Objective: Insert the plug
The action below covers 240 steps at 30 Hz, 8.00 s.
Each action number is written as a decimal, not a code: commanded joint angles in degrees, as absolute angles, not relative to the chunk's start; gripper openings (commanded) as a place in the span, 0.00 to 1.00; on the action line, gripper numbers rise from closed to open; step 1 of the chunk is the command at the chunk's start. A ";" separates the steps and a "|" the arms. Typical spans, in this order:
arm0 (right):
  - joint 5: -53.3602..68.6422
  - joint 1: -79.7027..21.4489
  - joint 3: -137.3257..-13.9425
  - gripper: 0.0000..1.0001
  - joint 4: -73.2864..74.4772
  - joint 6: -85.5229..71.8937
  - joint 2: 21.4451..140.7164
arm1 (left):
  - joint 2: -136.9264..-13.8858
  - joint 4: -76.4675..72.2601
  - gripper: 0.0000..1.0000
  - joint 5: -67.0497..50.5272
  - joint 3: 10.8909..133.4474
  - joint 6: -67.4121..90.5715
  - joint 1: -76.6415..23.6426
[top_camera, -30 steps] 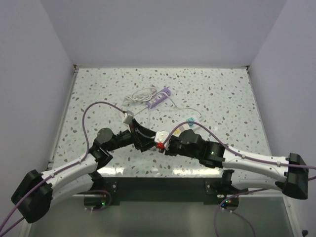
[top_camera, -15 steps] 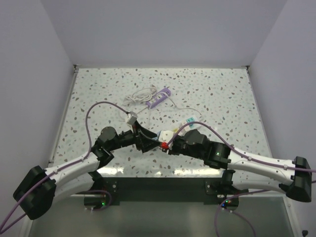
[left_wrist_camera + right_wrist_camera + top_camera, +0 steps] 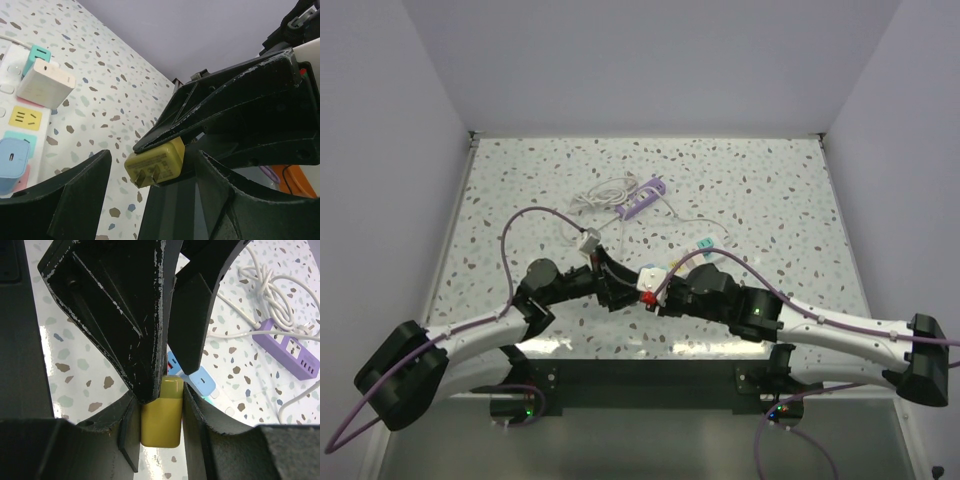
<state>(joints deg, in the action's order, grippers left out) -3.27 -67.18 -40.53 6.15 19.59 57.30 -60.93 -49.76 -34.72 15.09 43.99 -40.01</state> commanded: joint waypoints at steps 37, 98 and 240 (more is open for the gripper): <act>-15.29 -67.15 -41.04 0.00 -1.05 24.26 53.44 | -60.82 -52.83 0.75 -36.82 13.71 52.64 -49.83; -13.18 -69.08 -39.38 0.00 -1.93 23.91 53.00 | -54.93 -51.85 0.69 -30.32 16.79 56.42 -40.96; 2.99 -61.08 -20.13 0.57 -59.50 -35.07 54.41 | -58.53 -98.79 0.00 -40.61 15.64 67.15 -31.20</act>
